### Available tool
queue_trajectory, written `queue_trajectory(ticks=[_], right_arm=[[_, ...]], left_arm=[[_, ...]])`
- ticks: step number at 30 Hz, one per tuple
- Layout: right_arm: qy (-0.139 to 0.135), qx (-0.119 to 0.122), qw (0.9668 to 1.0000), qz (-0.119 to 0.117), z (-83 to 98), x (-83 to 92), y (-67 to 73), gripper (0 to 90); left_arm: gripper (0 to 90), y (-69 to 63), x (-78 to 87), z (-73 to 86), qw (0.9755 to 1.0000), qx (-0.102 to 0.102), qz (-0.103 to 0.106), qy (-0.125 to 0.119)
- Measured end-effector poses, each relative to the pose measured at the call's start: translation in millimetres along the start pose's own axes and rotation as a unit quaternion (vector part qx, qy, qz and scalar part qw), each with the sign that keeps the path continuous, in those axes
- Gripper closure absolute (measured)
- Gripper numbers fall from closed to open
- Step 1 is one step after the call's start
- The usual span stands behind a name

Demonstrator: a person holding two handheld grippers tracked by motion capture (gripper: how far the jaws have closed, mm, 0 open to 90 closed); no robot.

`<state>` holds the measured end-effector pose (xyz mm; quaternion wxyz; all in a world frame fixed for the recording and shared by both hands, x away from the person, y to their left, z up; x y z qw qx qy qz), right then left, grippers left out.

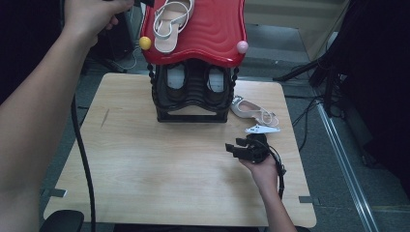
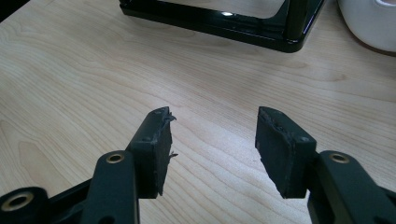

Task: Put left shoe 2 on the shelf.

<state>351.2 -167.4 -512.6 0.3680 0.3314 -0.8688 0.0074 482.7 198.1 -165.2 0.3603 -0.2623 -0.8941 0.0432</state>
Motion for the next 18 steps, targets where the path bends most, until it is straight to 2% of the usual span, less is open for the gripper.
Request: queue_trajectory(ticks=[2, 10, 18], right_arm=[[0.0, -0.002, 1.0, -0.001, -0.1, 0.0, -0.2, 47.4], [-0.003, -0.001, 1.0, -0.001, -1.6, -0.1, -1.2, 48.9], [-0.001, 0.01, 0.9999, 0.003, -5.1, -2.4, -1.1, 51.2]], left_arm=[[48.9, 4.3, 2.8, 3.8, 1.0, -0.004, -0.006, -0.001], [48.7, 25.4, 14.9, 19.9, 0.9999, 0.005, -0.013, -0.003], [47.8, 43.7, 13.0, 40.6, 0.9998, 0.006, -0.021, -0.001]])
Point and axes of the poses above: each handheld gripper's, and its own axes: x roughly backward along the jaws, z roughly out of its underside, y roughly to its left, the point moved 4 cm from there along -x, roughly forward along the jaws
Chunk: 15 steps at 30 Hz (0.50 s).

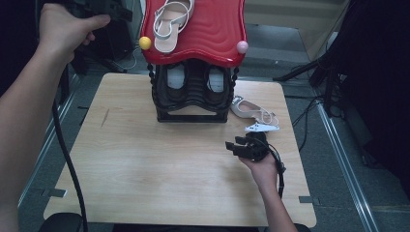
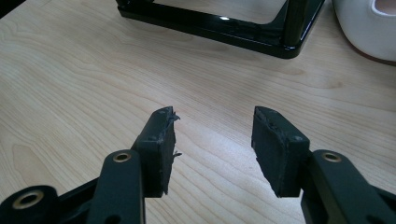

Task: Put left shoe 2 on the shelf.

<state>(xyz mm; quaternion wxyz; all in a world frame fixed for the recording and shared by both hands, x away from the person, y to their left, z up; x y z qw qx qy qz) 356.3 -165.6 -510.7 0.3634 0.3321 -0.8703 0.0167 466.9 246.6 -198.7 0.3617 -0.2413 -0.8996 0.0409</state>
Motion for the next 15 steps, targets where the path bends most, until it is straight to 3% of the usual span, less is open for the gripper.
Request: queue_trajectory(ticks=[15], right_arm=[[0.0, 0.01, 0.9999, 0.0, -3.9, -1.1, 0.6, 55.5]], left_arm=[[47.2, 20.3, -27.0, 47.7, 0.9995, 0.013, 0.012, 0.026]])
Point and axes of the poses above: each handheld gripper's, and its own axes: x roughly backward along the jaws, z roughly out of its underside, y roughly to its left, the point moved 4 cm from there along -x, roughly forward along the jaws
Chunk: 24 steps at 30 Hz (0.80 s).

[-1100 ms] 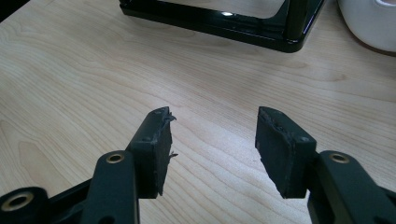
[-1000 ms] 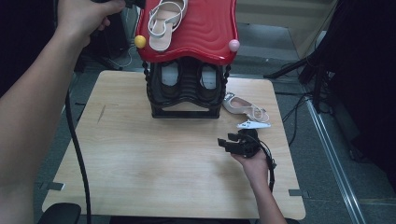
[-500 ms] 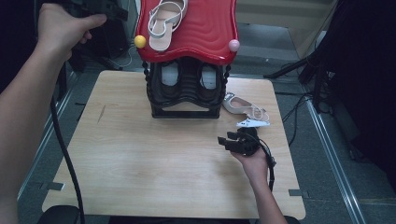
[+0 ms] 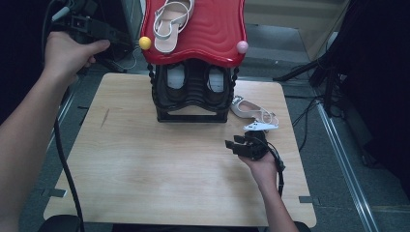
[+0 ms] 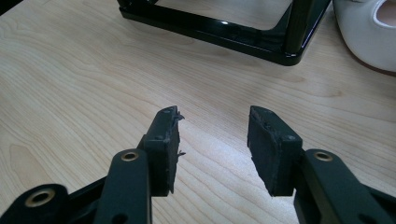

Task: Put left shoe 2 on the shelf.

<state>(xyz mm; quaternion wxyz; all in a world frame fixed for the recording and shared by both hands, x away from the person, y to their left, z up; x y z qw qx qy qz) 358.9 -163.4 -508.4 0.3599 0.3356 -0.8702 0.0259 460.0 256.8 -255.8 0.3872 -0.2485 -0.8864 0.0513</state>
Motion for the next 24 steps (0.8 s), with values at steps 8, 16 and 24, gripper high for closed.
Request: queue_trajectory(ticks=[8, 16, 24], right_arm=[[0.002, 0.016, 0.9999, 0.002, 0.7, -0.7, -0.4, 57.4], [0.0, 0.021, 0.9998, -0.004, 0.6, -0.1, -1.8, 61.2], [0.003, 0.003, 1.0, 0.003, 0.4, 1.4, -9.4, 59.6]], left_arm=[[45.9, 10.4, -15.7, 27.4, 1.0, 0.002, -0.001, 0.009], [45.4, 10.3, -27.4, 49.6, 0.9999, -0.004, 0.001, 0.012], [45.7, 13.2, -39.8, 69.6, 0.9998, -0.008, -0.002, 0.02]])
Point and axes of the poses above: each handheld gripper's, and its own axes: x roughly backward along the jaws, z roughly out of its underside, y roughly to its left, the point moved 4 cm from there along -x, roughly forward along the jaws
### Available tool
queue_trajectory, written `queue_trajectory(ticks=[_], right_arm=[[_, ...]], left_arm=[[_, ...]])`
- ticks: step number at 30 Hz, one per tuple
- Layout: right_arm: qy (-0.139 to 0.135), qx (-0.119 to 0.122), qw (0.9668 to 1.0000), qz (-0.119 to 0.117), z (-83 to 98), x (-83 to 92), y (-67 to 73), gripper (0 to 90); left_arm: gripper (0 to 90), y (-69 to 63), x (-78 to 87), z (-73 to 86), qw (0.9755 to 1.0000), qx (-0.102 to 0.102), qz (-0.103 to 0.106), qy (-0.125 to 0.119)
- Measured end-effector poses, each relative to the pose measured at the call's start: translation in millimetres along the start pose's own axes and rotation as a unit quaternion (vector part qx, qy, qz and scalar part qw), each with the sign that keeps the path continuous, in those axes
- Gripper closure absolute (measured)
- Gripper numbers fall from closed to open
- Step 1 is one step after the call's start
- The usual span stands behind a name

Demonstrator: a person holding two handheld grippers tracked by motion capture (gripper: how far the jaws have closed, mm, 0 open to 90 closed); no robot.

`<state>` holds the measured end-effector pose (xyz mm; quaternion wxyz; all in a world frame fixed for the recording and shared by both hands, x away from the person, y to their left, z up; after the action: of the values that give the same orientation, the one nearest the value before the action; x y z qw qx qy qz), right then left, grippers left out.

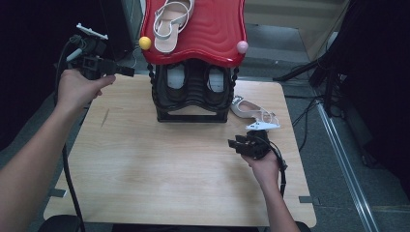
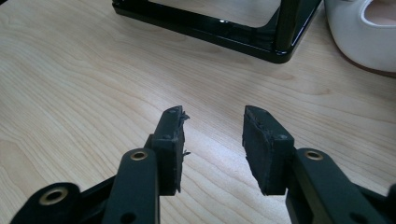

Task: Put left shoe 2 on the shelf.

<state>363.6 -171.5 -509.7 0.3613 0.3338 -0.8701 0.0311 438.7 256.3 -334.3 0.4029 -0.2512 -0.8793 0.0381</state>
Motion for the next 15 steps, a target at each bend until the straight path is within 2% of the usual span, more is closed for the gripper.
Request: queue_trajectory(ticks=[8, 11, 13, 15], right_arm=[[-0.008, -0.005, 0.9999, 0.011, -3.1, 4.3, -6.1, 57.9], [-0.006, -0.006, 0.9999, 0.013, -2.7, 3.9, -8.5, 58.2], [-0.006, -0.006, 0.9999, 0.013, -2.8, 4.1, -9.2, 58.6], [-0.007, -0.007, 0.9999, 0.013, -3.0, 4.1, -9.6, 59.4]], left_arm=[[45.1, -0.7, -12.4, 22.6, 0.9998, 0.008, 0.017, 0.012], [44.9, -0.9, -16.9, 31.1, 0.9997, 0.007, 0.016, 0.015], [44.7, -0.5, -20.5, 37.4, 0.9998, 0.006, 0.009, 0.015], [44.8, 0.9, -24.5, 43.8, 0.9996, 0.012, 0.015, 0.021]])
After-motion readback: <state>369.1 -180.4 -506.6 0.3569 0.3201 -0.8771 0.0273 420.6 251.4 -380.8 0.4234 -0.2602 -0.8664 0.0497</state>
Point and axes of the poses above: each handheld gripper's, and its own axes: x roughly backward along the jaws, z roughly out of its underside, y roughly to its left, the point moved 4 cm from there along -x, roughly forward along the jaws
